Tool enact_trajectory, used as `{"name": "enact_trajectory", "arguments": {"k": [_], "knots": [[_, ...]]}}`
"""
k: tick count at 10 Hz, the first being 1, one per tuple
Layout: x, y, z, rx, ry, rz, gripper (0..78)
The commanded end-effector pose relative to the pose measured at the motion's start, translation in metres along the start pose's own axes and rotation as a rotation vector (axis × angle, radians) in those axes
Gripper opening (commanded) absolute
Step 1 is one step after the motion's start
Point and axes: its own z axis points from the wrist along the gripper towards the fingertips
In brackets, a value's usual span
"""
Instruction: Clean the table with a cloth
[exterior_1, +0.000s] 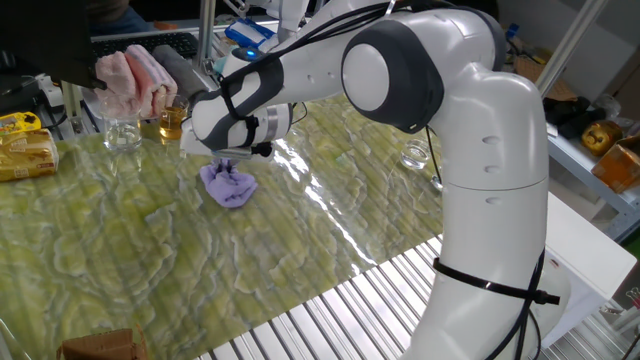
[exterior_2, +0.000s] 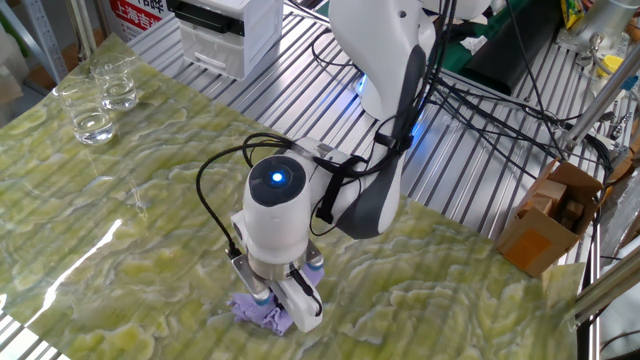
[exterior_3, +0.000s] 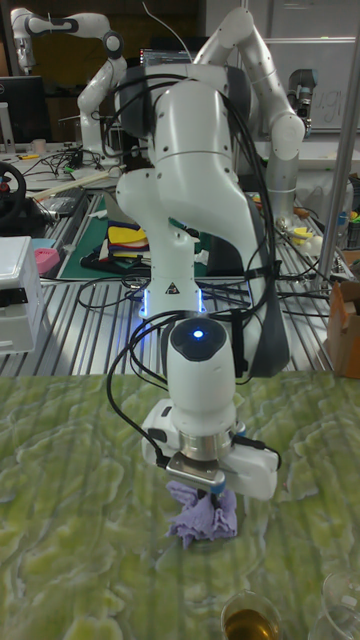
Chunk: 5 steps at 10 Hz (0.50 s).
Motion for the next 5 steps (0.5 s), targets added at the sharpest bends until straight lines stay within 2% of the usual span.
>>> {"name": "enact_trajectory", "arguments": {"k": [1,5], "knots": [[0.0088,0.0098,-0.0005,0.0,0.018,0.017,1.2],[0.0119,0.0125,-0.0048,-0.016,0.034,0.038,1.2]]}}
